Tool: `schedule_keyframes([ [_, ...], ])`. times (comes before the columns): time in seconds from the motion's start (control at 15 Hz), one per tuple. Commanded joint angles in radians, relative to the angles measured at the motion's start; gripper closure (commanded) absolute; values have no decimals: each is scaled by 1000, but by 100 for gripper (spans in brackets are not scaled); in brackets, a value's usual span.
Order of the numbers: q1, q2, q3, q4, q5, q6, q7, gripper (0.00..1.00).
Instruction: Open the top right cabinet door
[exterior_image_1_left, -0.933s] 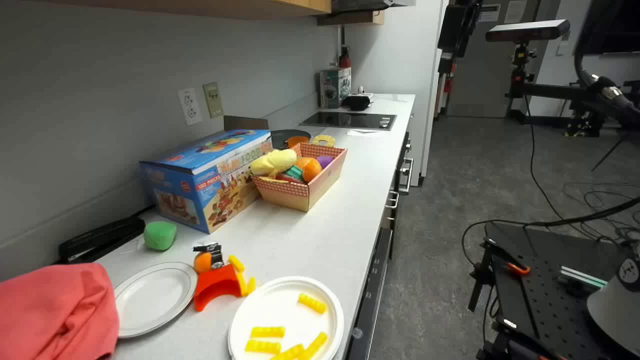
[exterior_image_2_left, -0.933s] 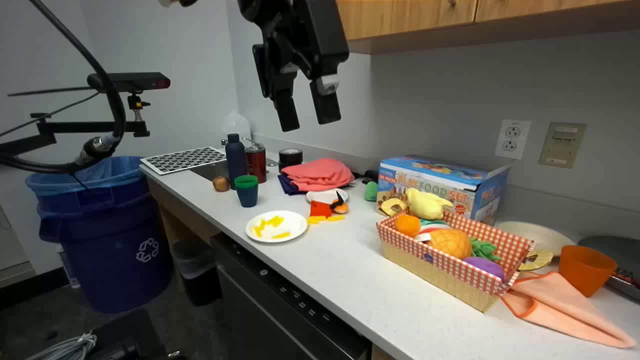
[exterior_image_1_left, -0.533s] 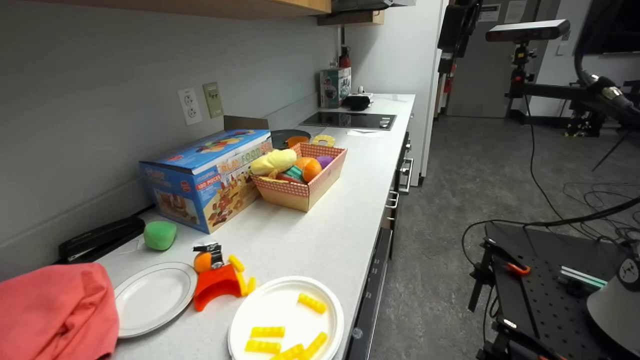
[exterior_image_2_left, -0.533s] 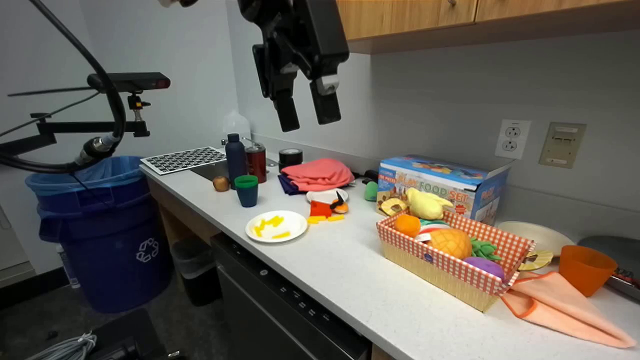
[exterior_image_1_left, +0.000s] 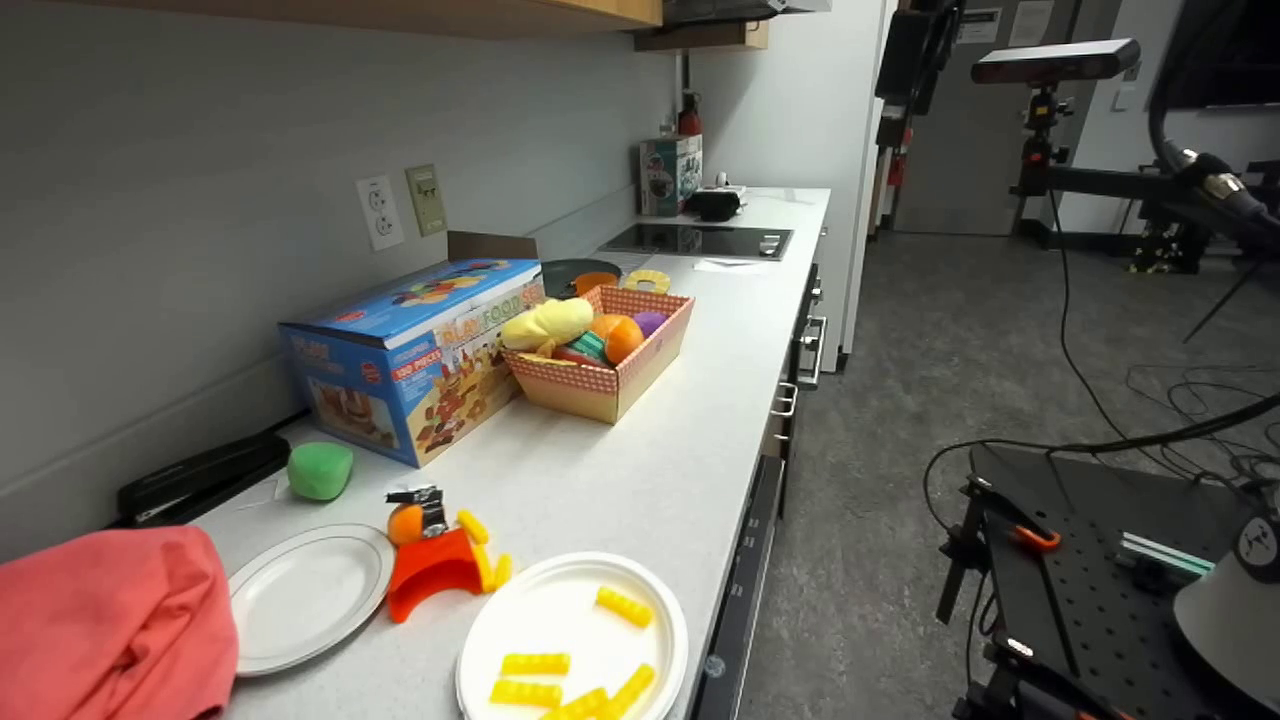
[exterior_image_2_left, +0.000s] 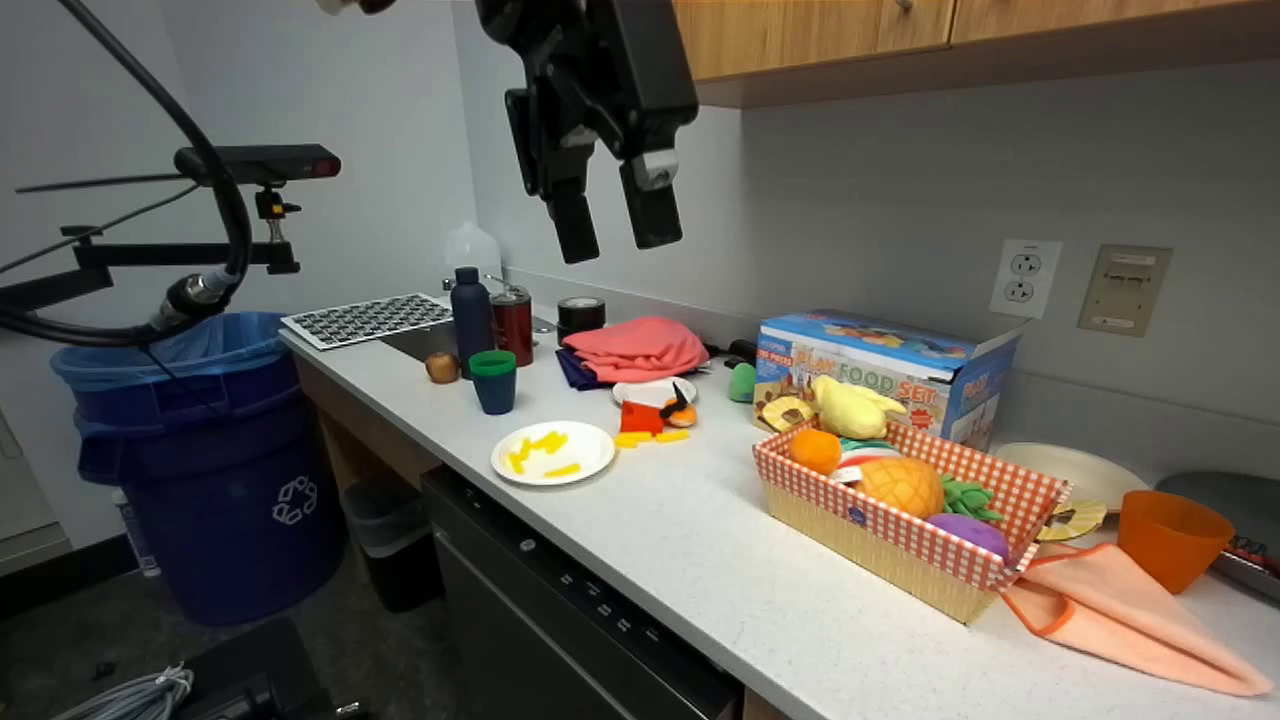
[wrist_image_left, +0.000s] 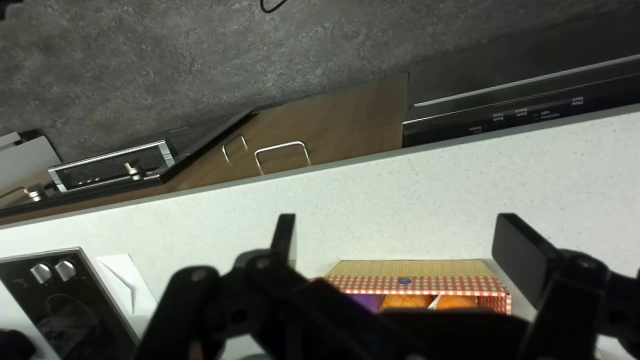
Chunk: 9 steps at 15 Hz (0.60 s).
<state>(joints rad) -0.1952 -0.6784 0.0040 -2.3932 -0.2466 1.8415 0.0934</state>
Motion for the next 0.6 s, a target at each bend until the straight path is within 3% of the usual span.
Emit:
schedule_keyframes([
  [0.0, 22, 1, -16, 2, -11, -5, 10, 0],
  [0.27, 22, 1, -16, 2, -11, -5, 10, 0],
  [0.53, 5, -10, -7, -30, 25, 127, 151, 0],
])
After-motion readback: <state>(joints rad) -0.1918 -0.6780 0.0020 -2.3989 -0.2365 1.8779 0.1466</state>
